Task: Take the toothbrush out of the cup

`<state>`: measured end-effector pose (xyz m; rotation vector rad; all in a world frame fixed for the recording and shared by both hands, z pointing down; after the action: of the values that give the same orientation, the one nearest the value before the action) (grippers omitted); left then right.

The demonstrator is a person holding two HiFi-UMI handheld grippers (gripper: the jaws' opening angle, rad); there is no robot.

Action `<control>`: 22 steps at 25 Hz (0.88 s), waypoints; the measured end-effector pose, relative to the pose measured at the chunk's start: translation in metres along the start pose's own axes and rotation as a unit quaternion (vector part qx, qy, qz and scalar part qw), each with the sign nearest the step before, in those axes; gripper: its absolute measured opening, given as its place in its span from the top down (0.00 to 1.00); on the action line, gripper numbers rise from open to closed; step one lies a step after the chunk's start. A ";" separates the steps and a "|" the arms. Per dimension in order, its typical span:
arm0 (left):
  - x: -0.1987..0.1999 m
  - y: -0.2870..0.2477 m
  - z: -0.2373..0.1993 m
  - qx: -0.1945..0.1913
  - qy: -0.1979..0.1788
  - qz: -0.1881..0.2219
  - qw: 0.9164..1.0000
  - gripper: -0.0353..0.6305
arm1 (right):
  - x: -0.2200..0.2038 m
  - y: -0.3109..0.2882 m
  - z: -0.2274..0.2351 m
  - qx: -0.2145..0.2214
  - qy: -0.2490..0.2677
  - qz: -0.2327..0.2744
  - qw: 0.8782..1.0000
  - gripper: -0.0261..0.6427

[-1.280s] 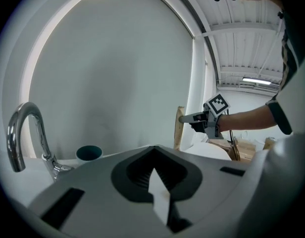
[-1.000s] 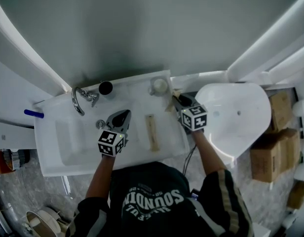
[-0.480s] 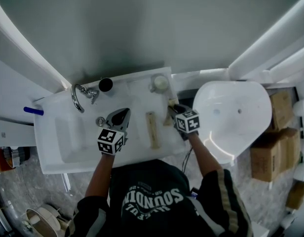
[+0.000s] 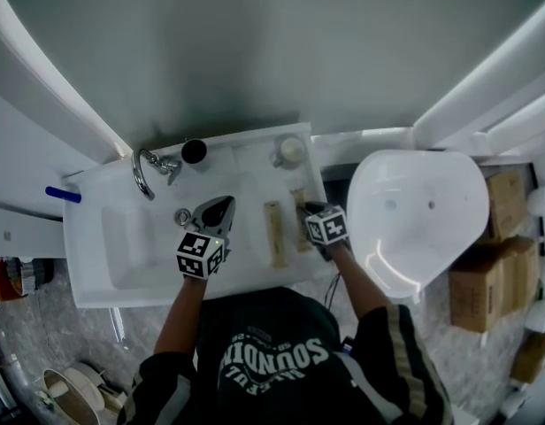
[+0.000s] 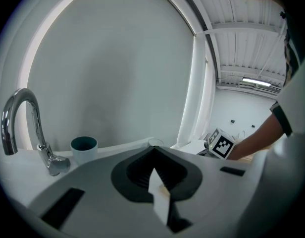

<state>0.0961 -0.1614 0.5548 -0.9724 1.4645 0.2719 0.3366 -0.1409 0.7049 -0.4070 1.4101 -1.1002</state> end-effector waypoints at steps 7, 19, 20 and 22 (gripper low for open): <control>-0.005 0.009 -0.004 0.011 0.005 -0.002 1.000 0.95 | -0.024 -0.017 -0.002 -0.015 -0.018 -0.051 0.998 0.85; -0.015 0.020 -0.005 0.024 0.010 -0.007 1.000 0.95 | -0.031 -0.020 0.007 -0.049 -0.016 -0.061 0.997 0.75; -0.015 0.020 -0.004 0.025 0.010 -0.007 1.000 0.95 | -0.029 -0.018 0.008 -0.050 -0.020 -0.054 0.997 0.75; -0.016 0.022 -0.006 0.028 0.011 -0.007 1.000 0.95 | -0.022 -0.014 0.010 -0.055 -0.023 -0.034 0.998 0.75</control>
<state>0.0746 -0.1458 0.5618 -0.9420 1.4781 0.2087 0.3454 -0.1339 0.7308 -0.5595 1.4293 -1.0632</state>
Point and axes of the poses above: the fingertips, and each gripper's own axes: y backward along the fingers, z to its right, x out of its top, the point moved 4 cm from there along y, backward along the fingers
